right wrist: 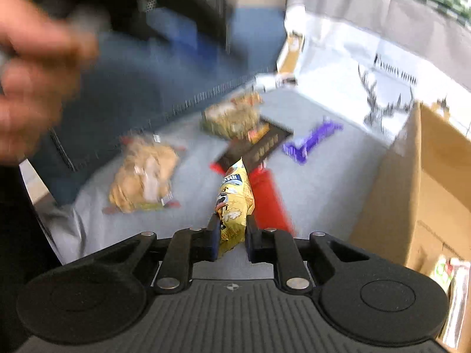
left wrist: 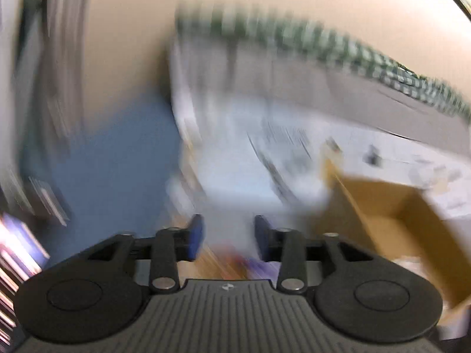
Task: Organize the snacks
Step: 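Move both tools back over the snack pile, then grasp the dark chocolate bar with the left tool while the right tool grasps the yellow wafer stick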
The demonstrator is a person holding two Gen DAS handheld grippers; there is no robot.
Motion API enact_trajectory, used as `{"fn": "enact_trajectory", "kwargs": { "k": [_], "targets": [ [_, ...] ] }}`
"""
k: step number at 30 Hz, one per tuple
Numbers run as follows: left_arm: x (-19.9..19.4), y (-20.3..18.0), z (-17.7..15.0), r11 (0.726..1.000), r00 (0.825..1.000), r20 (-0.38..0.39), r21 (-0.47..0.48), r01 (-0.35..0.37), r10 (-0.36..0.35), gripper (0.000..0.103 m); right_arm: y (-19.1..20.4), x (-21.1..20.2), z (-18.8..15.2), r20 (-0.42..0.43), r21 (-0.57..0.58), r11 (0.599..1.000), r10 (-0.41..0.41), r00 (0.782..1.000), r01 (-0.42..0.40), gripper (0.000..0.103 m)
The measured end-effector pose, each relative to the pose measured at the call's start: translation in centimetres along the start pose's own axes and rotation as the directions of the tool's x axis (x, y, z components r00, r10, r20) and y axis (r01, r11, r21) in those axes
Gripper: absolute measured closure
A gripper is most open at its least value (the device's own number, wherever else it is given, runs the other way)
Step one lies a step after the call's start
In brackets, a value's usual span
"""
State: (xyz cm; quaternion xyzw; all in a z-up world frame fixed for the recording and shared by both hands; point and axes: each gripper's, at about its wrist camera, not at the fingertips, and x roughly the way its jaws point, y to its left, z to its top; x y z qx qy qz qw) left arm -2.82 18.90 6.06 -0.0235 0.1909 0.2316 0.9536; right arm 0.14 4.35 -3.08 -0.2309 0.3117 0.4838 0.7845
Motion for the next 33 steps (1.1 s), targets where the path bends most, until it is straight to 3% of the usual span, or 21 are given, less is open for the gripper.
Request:
{"fn": "enact_trajectory", "kwargs": {
  "k": [1, 3, 4, 6, 11, 12, 15, 17, 18, 20, 22, 23, 24, 26, 27, 28, 30, 32, 33],
  "targets": [
    [-1.1, -0.2, 0.6, 0.997, 0.995, 0.095, 0.058, -0.05, 0.044, 0.029, 0.0, 0.4, -0.2, -0.021, -0.003, 1.0, -0.002, 1.0, 0.002, 0.085],
    [-1.9, -0.2, 2.1, 0.977, 0.968, 0.21, 0.129, -0.168, 0.138, 0.019, 0.0, 0.7, -0.4, -0.039, -0.01, 1.0, -0.004, 0.999, 0.003, 0.085],
    [-1.5, -0.1, 2.9, 0.958, 0.955, 0.225, 0.168, -0.234, 0.194, 0.018, 0.1, 1.0, -0.4, -0.041, -0.007, 1.0, 0.002, 0.999, -0.002, 0.085],
    [0.4, 0.8, 4.0, 0.935, 0.95, 0.189, 0.208, -0.287, 0.25, 0.017, 0.2, 1.2, -0.3, -0.045, -0.003, 1.0, 0.013, 0.999, -0.013, 0.085],
    [5.8, 4.7, 4.0, 0.929, 0.951, 0.026, 0.205, -0.307, 0.309, 0.017, 0.2, 1.5, -0.2, -0.05, 0.011, 1.0, 0.02, 0.999, -0.019, 0.085],
    [6.2, 5.0, 3.8, 0.924, 0.943, -0.007, 0.207, -0.323, 0.331, 0.017, 0.2, 1.5, -0.2, -0.052, 0.013, 1.0, 0.022, 0.998, -0.021, 0.085],
    [4.5, 5.4, 3.4, 0.881, 0.889, -0.07, 0.191, -0.433, 0.452, 0.017, 0.2, 1.5, -0.2, -0.052, 0.012, 1.0, 0.026, 0.998, -0.025, 0.085],
    [1.7, 4.5, 3.9, 0.845, 0.856, 0.007, 0.158, -0.512, 0.517, 0.014, 0.1, 1.6, -0.2, -0.052, 0.015, 1.0, 0.028, 0.998, -0.027, 0.085],
    [0.3, 3.7, 4.1, 0.846, 0.858, 0.056, 0.146, -0.513, 0.511, 0.012, 0.0, 1.6, -0.2, -0.052, 0.016, 1.0, 0.026, 0.998, -0.026, 0.085],
    [-1.0, 2.0, 4.4, 0.89, 0.903, 0.098, 0.151, -0.429, 0.419, 0.012, -0.2, 1.6, -0.2, -0.054, 0.027, 0.999, 0.025, 0.998, -0.024, 0.085],
    [-0.5, 0.8, 4.5, 0.963, 0.972, 0.052, 0.129, -0.235, 0.23, 0.012, -0.4, 1.7, -0.2, -0.061, 0.049, 0.999, 0.022, 0.998, -0.019, 0.085],
    [0.4, 0.4, 4.3, 0.984, 0.989, -0.005, 0.101, -0.146, 0.148, 0.013, -0.5, 1.8, -0.2, -0.066, 0.059, 0.998, 0.02, 0.998, -0.017, 0.085],
    [1.4, -0.1, 3.8, 0.994, 0.994, -0.068, 0.071, -0.081, 0.086, 0.016, -0.5, 1.9, -0.2, -0.069, 0.067, 0.998, 0.021, 0.997, -0.016, 0.085],
    [3.8, -1.1, 2.1, 1.0, 0.983, -0.185, 0.018, 0.021, -0.017, 0.023, -0.5, 1.9, -0.2, -0.071, 0.076, 0.997, 0.028, 0.997, -0.023, 0.085],
    [5.0, -1.6, 1.1, 0.999, 0.971, -0.236, 0.012, 0.038, -0.034, 0.025, -0.5, 2.0, -0.2, -0.074, 0.079, 0.997, 0.032, 0.997, -0.026, 0.085],
    [6.6, -1.9, -0.1, 0.998, 0.952, -0.302, -0.001, 0.057, -0.055, 0.026, -0.6, 2.1, -0.3, -0.08, 0.082, 0.996, 0.038, 0.996, -0.032, 0.084],
    [9.6, -2.4, -2.4, 0.997, 0.894, -0.441, -0.036, 0.074, -0.082, 0.032, -0.6, 2.2, -0.4, -0.092, 0.089, 0.995, 0.048, 0.995, -0.04, 0.083],
    [11.6, -2.5, -3.7, 0.995, 0.848, -0.522, -0.067, 0.069, -0.093, 0.032, -0.4, 2.5, -0.5, -0.107, 0.089, 0.995, 0.053, 0.993, -0.044, 0.082],
    [12.5, -2.3, -3.9, 0.994, 0.833, -0.543, -0.084, 0.071, -0.105, 0.032, -0.3, 2.6, -0.6, -0.114, 0.085, 0.995, 0.054, 0.992, -0.044, 0.082]
  ]
}}
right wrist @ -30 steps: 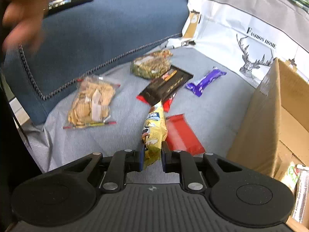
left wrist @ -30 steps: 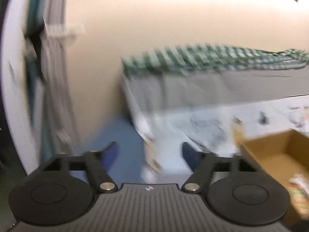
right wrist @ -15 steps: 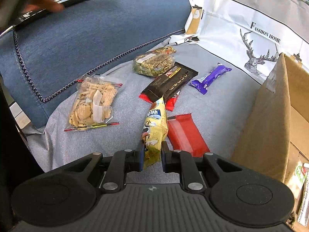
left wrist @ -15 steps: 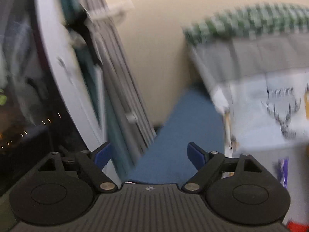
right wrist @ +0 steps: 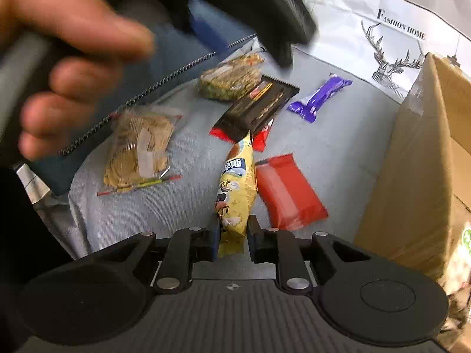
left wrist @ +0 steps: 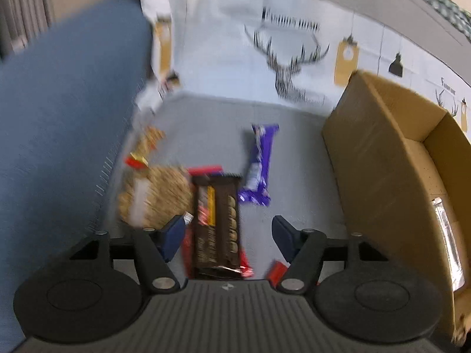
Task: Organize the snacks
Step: 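Grasp the dark chocolate bar with the left tool while the right tool grasps the yellow wafer stick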
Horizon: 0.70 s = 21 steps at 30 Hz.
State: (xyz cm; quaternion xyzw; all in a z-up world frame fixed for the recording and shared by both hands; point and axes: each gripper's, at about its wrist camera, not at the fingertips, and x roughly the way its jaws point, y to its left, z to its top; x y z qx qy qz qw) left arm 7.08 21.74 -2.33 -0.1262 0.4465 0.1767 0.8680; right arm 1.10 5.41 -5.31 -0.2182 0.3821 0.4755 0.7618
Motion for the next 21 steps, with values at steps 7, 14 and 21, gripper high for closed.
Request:
{"fn": "enact_trajectory", "kwargs": {
  "k": [7, 14, 21],
  "targets": [
    [4.2, -0.4, -0.9, 1.0, 0.991, -0.13, -0.005, -0.024, 0.023, 0.059, 0.1, 0.5, 0.1, -0.015, -0.005, 1.0, 0.001, 1.0, -0.001, 0.082],
    [2.7, 1.2, -1.7, 0.998, 0.993, -0.11, -0.052, 0.04, -0.045, 0.06, 0.0, 0.5, -0.1, -0.007, -0.025, 1.0, 0.009, 1.0, -0.009, 0.086],
    [0.1, 2.8, -3.5, 0.992, 0.981, -0.149, -0.055, 0.113, -0.12, 0.061, 0.2, -0.5, -0.6, 0.003, -0.044, 0.999, -0.02, 1.0, 0.02, 0.088]
  ]
}}
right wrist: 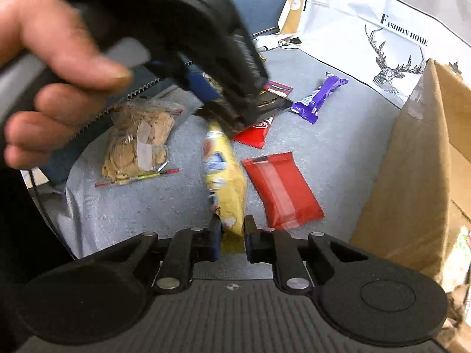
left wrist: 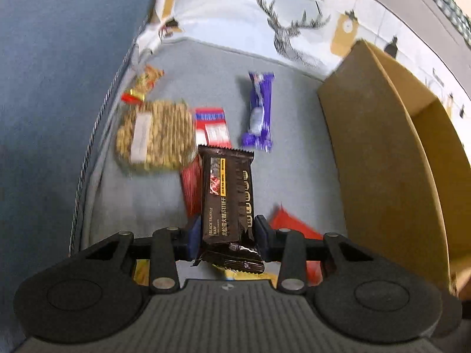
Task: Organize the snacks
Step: 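Grasp the dark chocolate bar with the left tool while the right tool grasps the yellow wafer stick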
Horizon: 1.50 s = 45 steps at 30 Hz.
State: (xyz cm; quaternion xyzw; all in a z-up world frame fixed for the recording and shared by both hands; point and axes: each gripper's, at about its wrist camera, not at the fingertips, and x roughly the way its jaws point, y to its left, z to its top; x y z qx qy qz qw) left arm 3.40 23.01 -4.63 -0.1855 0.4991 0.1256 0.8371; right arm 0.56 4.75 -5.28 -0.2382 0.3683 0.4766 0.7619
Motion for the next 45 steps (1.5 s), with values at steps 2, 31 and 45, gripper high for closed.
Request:
{"fn": "enact_trajectory", "kwargs": {
  "k": [2, 31, 45],
  "targets": [
    [0.1, 0.3, -0.4, 1.0, 1.0, -0.017, 0.004, -0.011, 0.011, 0.061, 0.2, -0.1, -0.1, -0.014, -0.012, 1.0, -0.001, 1.0, 0.0, 0.089],
    [2.3, 0.2, 0.0, 0.998, 0.995, -0.076, 0.025, -0.061, 0.063, 0.055, 3.2, 2.9, 1.6, 0.002, -0.082, 0.995, 0.061, 0.998, -0.061, 0.06],
    [2.0, -0.4, 0.4, 0.998, 0.998, -0.03, 0.037, -0.049, 0.05, 0.06, 2.2, -0.1, 0.7, 0.047, -0.104, 0.994, 0.045, 0.998, -0.04, 0.091]
  ]
}}
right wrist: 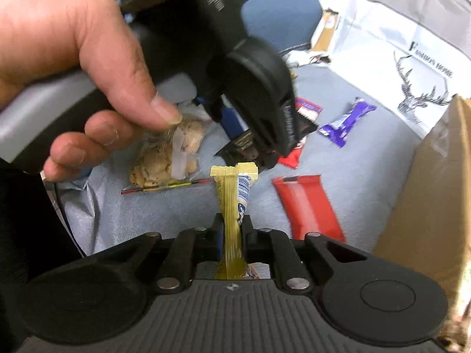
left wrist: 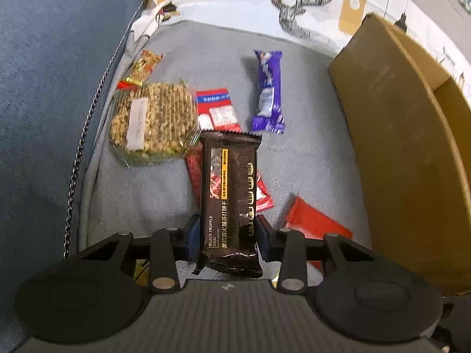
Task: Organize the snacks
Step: 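Grasp the dark chocolate bar with the left tool while the right tool grasps the yellow wafer stick, then carry the chocolate bar and yellow wafer stick over the cardboard box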
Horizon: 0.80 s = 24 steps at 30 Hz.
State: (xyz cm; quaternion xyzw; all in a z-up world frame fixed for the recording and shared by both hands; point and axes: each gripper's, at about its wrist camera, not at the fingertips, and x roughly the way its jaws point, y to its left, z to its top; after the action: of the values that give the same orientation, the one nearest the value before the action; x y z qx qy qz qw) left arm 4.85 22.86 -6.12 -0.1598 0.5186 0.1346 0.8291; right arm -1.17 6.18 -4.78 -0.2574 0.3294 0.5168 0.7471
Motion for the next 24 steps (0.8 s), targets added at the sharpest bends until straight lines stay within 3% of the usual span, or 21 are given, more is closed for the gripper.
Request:
{"fn": "enact_trajectory", "kwargs": {
  "k": [10, 24],
  "targets": [
    [-3.8, 0.5, 0.0, 0.993, 0.984, 0.167, -0.082, 0.083, -0.069, 0.066, -3.0, -4.2, 0.2, 0.138, 0.135, 0.99, -0.053, 0.989, 0.034, 0.092],
    [-5.9, -0.2, 0.0, 0.988, 0.959, 0.272, -0.104, 0.115, -0.083, 0.066, -7.0, -9.1, -0.2, 0.353, 0.316, 0.948, -0.14, 0.925, 0.023, 0.091]
  ]
}}
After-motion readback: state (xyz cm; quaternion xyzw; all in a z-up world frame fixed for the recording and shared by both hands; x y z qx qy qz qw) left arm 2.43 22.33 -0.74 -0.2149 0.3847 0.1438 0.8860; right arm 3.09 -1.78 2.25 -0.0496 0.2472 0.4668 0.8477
